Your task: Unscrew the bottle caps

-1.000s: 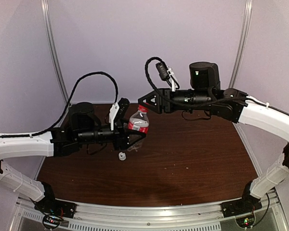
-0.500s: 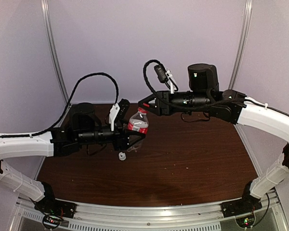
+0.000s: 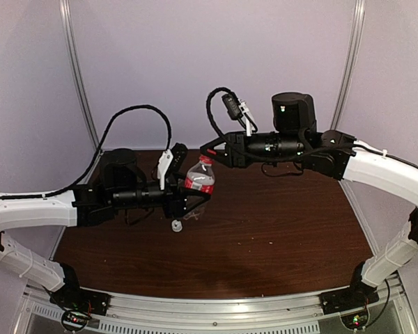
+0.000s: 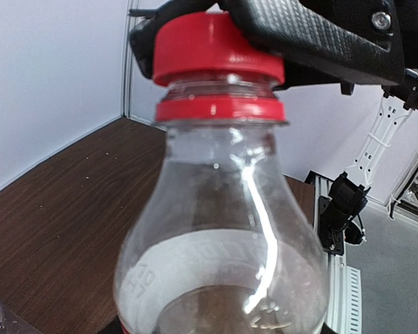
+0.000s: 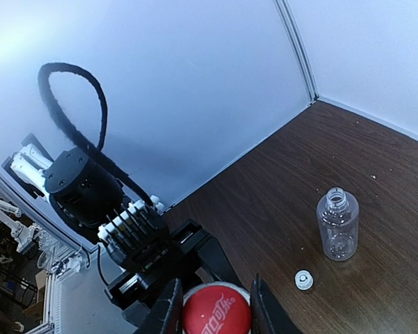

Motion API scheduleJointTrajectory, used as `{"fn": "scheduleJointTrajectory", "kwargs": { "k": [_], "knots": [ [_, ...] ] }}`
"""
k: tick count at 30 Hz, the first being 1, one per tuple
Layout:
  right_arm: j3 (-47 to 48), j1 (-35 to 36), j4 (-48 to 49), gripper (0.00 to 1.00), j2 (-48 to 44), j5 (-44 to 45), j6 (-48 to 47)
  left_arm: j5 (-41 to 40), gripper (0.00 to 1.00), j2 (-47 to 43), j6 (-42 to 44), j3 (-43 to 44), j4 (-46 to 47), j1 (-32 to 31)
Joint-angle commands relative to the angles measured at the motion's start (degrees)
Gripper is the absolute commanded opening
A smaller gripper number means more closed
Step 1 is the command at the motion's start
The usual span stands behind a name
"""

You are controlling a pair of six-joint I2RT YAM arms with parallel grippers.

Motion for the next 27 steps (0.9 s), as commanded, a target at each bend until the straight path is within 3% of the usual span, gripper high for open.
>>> {"fn": "scheduleJointTrajectory", "kwargs": {
  "k": [1,13,18,27],
  "knots": [
    [-0.7,0.2,2.0,0.26,0.5,-6.1,-5.6,1.6,0.43,-1.7,0.1,0.3,3.9,-0.2],
    [5.6,-2.8,-8.6,0.25,4.2,-35.3,-33.1,32.0,0.43,-2.6,-3.6,-2.7,16.3,-0.2],
    [7.6,-4.5,-10.4,0.26,5.6,-41.0,-35.7,33.3,0.43,-3.1,-4.8,-3.1,17.7,-0.2],
    [4.5,-4.8,-5.9,0.36,3.5,-34.7,-30.4,29.5,0.43,-2.8,-3.1,-2.9,15.4,-0.2]
  ]
}}
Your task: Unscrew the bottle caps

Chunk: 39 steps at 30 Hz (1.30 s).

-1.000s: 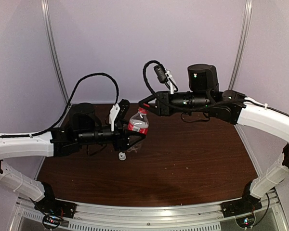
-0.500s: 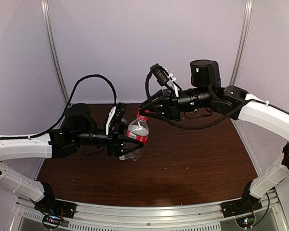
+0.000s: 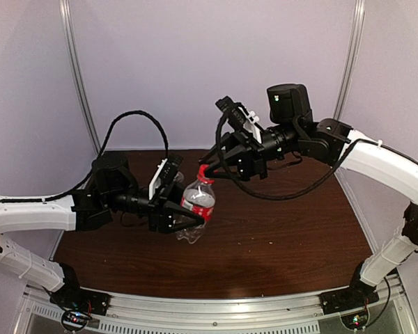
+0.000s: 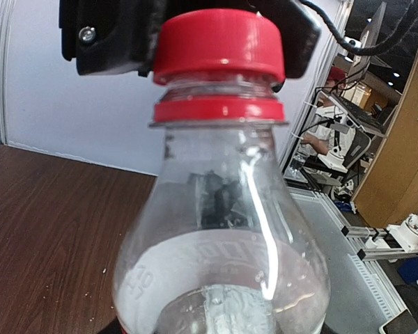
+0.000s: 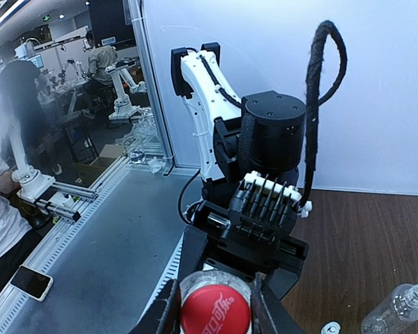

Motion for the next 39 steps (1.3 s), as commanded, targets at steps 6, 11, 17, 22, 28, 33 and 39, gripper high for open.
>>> {"fn": "scheduleJointTrajectory", "kwargs": {
  "k": [6,11,17,22,28,33,39],
  "knots": [
    [-4.3,-0.8,3.4,0.53,-2.1,7.3,5.6,-2.4,0.44,-0.6,3.1,1.1,3.8,-0.7],
    [-6.2,-0.8,4.4,0.71,-4.7,9.0,7.2,-4.9,0.43,-0.2,3.4,1.1,3.3,-0.7],
    [-8.1,-0.6,6.8,0.85,-7.9,12.8,12.8,-10.9,0.44,0.0,4.5,2.7,-0.7,-0.7],
    [-7.8,-0.3,8.5,0.87,-9.2,21.6,21.1,-17.5,0.44,0.1,5.6,3.9,-4.8,-0.6],
    [-7.1,0.9,8.1,0.86,-7.9,35.4,32.0,-23.6,0.44,0.8,4.7,4.5,-6.0,-0.7],
    [-6.6,2.2,7.3,0.87,-6.7,39.3,33.9,-27.0,0.43,1.2,4.4,4.9,-6.5,-0.7],
    [-6.1,3.0,6.9,0.80,-4.9,39.1,34.4,-28.5,0.44,1.1,4.6,5.1,-6.9,-0.7]
  ]
}}
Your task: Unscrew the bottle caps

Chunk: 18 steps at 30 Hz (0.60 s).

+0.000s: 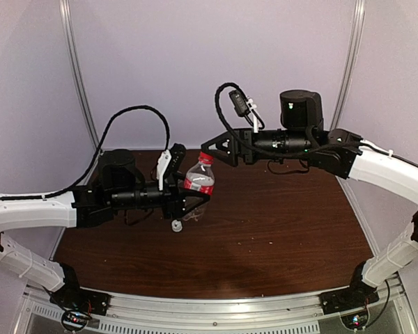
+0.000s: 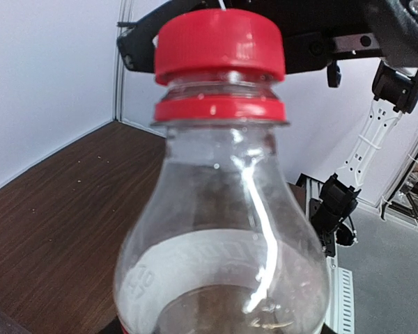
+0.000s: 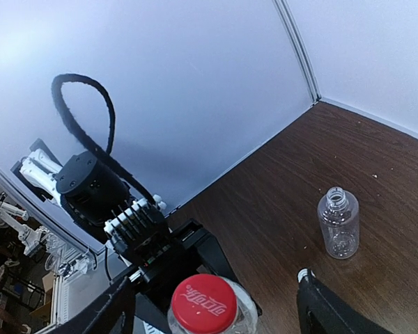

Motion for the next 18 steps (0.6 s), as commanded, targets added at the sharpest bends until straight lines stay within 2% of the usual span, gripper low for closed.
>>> {"fn": "scheduleJointTrajectory", "kwargs": {
  "k": [1,10,18],
  "knots": [
    [1.7,0.8,0.1,0.77,1.6,1.9,2.0,-2.8,0.44,0.0,0.3,2.4,0.5,-0.3],
    [2.4,1.0,0.8,0.52,3.4,-0.5,2.2,-3.6,0.44,-0.3,0.2,1.6,0.6,-0.3],
    [1.7,1.1,1.6,0.33,3.1,-1.3,1.5,-4.0,0.44,-0.4,0.5,1.5,0.3,-0.3]
  ]
}}
